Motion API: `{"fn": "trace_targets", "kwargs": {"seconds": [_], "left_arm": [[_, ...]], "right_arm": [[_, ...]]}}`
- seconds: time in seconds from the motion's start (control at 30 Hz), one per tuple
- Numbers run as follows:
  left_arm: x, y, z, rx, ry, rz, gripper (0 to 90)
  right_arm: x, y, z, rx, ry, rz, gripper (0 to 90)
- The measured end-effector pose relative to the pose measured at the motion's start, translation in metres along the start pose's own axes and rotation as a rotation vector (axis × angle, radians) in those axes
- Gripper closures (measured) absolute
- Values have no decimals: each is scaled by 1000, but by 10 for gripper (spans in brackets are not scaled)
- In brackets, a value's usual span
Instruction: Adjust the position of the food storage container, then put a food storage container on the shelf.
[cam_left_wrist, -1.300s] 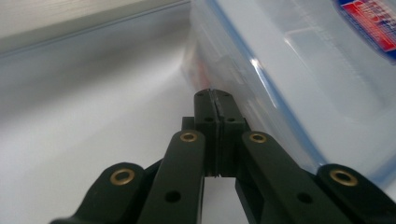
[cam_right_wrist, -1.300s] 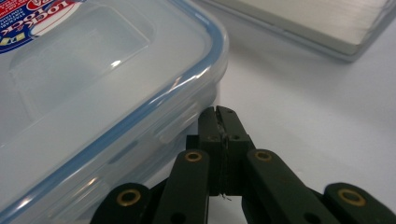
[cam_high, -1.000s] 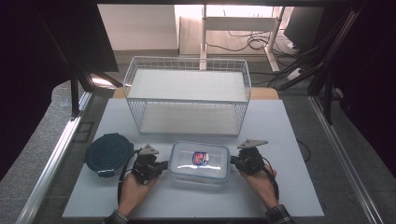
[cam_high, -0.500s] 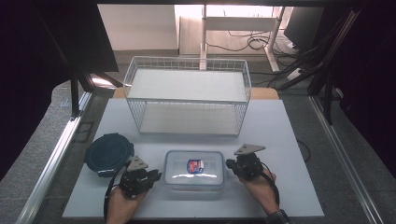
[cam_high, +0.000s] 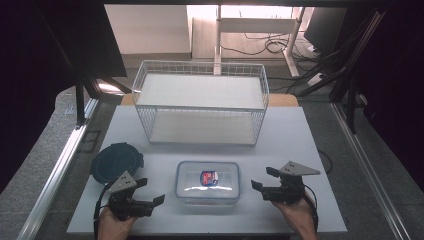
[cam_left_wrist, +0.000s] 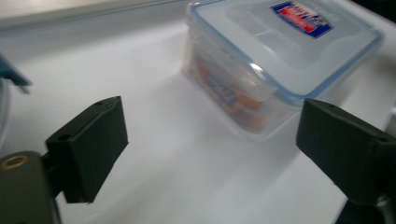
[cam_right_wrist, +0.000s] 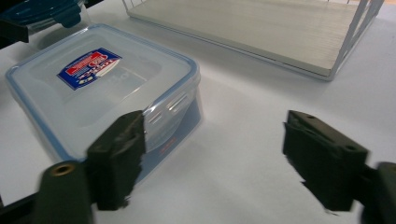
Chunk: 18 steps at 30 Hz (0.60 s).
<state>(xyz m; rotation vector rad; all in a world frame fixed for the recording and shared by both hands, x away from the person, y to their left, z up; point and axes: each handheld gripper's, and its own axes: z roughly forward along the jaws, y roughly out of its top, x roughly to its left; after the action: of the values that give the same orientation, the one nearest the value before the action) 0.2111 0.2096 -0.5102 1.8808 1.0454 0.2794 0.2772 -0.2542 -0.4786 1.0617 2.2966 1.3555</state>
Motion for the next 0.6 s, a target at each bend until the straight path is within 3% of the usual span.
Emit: {"fn": "trace_targets", "kwargs": {"seconds": [0.2, 0.5, 0.6], "left_arm": [[-5, -1, 7, 9, 25, 72, 50], [-6, 3, 17, 42, -27, 71, 42], [-4, 13, 20, 46, -61, 41, 41]], "right_arm": [[4, 0, 1, 2, 3, -24, 93], [12, 2, 7, 25, 42, -73, 80], [17, 5, 10, 37, 42, -80, 61]]}}
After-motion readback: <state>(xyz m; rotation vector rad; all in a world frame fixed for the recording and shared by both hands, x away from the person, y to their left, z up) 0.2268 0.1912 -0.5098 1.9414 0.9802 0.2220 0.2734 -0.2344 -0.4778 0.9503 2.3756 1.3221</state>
